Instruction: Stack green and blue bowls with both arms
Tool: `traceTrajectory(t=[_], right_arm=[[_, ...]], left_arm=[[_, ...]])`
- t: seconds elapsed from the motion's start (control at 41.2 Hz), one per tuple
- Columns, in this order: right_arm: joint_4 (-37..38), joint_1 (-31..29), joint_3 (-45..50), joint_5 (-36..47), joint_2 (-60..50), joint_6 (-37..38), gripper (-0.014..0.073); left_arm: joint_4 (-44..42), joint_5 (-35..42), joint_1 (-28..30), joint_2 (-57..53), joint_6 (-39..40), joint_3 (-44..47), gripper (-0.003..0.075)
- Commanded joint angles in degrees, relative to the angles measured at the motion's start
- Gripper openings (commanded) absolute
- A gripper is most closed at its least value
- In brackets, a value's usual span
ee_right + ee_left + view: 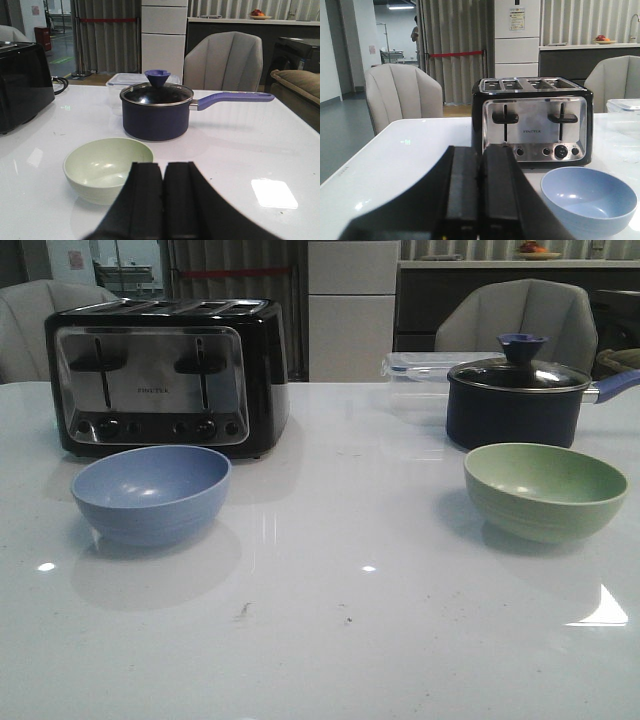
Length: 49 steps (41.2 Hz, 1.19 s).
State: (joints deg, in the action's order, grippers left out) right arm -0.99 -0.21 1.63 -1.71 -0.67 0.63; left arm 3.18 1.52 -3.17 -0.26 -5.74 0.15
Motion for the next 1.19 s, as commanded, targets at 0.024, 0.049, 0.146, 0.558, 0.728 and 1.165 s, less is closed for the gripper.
traceTrajectory(t=[0.024, 0.049, 0.146, 0.558, 0.728, 1.165], right_arm=[[0.48, -0.16, -0.20, 5.07, -1.02, -0.07, 0.0055], [0.48, -0.16, -0.20, 5.07, -1.02, -0.07, 0.0055], [0.48, -0.16, -0.20, 5.07, -1.02, -0.07, 0.0055], [0.48, -0.16, -0.20, 5.07, -1.02, -0.07, 0.0055], [0.48, -0.16, -0.25, 6.12, -1.02, -0.07, 0.0055], [0.42, -0.16, -17.94, -0.42, 1.72, -0.07, 0.0055]], left_arm=[[0.42, 4.81, 0.21, -1.07, 0.61, 0.34, 0.0093], [0.42, 4.81, 0.21, -1.07, 0.61, 0.34, 0.0093], [0.42, 4.81, 0.21, -1.07, 0.61, 0.34, 0.0093], [0.42, 6.74, 0.21, -1.07, 0.61, 0.34, 0.0093], [0.42, 7.15, 0.21, -1.07, 0.61, 0.34, 0.0093], [0.31, -3.69, 0.21, 1.59, 0.61, -17.18, 0.0093]])
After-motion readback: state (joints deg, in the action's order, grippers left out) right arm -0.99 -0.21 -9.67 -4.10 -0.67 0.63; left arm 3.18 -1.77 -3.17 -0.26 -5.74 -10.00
